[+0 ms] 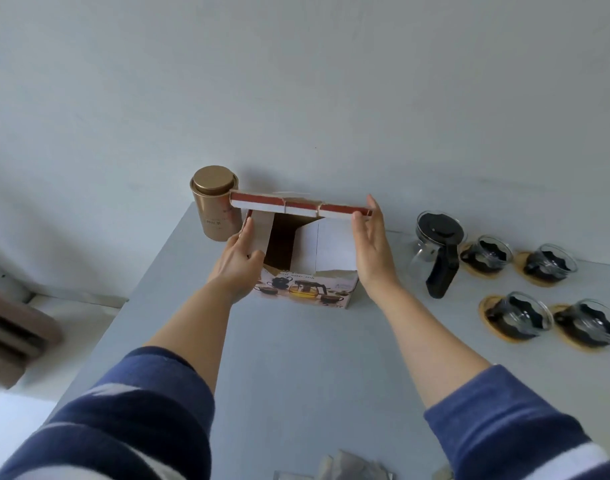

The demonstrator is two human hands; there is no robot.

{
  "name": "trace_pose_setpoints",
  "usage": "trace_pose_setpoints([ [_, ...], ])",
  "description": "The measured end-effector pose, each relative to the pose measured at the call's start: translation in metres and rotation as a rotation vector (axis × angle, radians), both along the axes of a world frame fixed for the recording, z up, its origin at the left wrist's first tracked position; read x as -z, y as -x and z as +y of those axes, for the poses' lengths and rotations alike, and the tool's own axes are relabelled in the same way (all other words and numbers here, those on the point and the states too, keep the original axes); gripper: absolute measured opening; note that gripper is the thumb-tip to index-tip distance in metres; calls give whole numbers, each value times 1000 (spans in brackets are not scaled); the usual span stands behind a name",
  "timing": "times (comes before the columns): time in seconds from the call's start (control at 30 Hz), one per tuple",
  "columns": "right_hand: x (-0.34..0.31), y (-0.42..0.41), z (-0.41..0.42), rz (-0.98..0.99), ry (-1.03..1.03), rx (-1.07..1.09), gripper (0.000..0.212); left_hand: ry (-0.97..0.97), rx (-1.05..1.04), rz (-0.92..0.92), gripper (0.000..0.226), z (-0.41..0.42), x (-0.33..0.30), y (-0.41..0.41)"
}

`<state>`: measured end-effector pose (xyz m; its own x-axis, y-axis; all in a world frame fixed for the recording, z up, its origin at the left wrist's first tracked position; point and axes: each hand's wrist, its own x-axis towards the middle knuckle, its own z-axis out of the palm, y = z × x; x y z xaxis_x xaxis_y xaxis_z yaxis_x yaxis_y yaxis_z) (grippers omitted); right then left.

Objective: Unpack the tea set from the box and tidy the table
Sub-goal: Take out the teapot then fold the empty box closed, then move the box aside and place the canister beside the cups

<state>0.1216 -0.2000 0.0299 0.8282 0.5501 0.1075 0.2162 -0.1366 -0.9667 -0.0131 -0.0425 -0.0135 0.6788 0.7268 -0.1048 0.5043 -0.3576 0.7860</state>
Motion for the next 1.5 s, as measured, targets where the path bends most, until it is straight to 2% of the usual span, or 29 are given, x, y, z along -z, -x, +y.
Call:
trace_pose_setpoints([
  [0.13, 18, 9, -17, -164, 63, 8, 43, 220, 6, -221, 80, 2, -1, 3],
  [0.23, 34, 9, -25, -269, 109, -15, 34, 329, -12, -263, 80, 3, 2, 1],
  [0.37, 47, 8, -23, -319, 125, 18, 33, 396, -27, -341, 90, 0, -4, -3],
  [0.47, 51, 8, -20, -362, 121, 60, 33, 458, -79, -378, 80, -2, -4, -8],
  [0.83, 53, 1, -18, -389, 163, 143, 33, 471, -160, -362, 46, -4, 2, -24],
  [0.97, 55, -2, -18, -388, 178, 106, 35, 439, -204, -319, 54, 0, 6, -28],
  [1.13, 56, -3, -15, -453, 320, 122, 32, 466, -198, -341, 60, 4, 1, -31],
  [1.23, 35, -4, 8, -582, 485, 243, 20, 284, -150, -177, 68, 2, 13, -15],
  [1.3, 17, 1, 33, -684, 509, 209, 17, 86, -108, 50, 71, 1, 31, 7],
  [1.37, 4, 11, 64, -791, 450, 78, 20, -101, -100, 282, 67, 2, 51, 30],
  [1.5, -12, 43, 133, -836, 319, -257, 29, -270, -74, 455, 59, 5, 75, 73],
])
